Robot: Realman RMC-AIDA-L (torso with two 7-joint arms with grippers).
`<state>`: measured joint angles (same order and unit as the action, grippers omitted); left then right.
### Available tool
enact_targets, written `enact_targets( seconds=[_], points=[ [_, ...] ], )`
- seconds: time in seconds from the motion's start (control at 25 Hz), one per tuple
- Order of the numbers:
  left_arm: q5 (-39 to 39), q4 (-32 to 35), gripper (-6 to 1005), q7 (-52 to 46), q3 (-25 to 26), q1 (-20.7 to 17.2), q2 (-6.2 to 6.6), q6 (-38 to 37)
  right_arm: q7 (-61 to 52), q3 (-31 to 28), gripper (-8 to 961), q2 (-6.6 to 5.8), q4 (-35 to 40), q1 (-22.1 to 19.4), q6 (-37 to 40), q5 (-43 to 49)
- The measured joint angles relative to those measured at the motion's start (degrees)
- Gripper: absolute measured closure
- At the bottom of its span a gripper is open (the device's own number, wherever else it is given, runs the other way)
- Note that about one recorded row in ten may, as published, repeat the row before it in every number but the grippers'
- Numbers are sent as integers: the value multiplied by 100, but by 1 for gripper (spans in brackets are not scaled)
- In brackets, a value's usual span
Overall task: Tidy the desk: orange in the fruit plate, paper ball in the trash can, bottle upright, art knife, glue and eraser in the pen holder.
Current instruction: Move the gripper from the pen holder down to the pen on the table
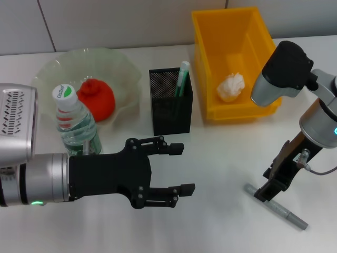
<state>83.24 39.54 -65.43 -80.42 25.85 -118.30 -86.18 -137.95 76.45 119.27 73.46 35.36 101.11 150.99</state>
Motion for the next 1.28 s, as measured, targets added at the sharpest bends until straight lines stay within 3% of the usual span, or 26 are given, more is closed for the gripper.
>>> enact_targets(
  seconds=[0.44, 1.28],
  points=[
    [0, -8, 213, 4, 0, -1, 0, 0, -66, 36, 382, 0, -50, -10, -54, 1],
    [0, -8, 214, 4, 18, 6, 0, -4, -153, 170, 499, 0, -51, -48, -148, 80]
  ],
)
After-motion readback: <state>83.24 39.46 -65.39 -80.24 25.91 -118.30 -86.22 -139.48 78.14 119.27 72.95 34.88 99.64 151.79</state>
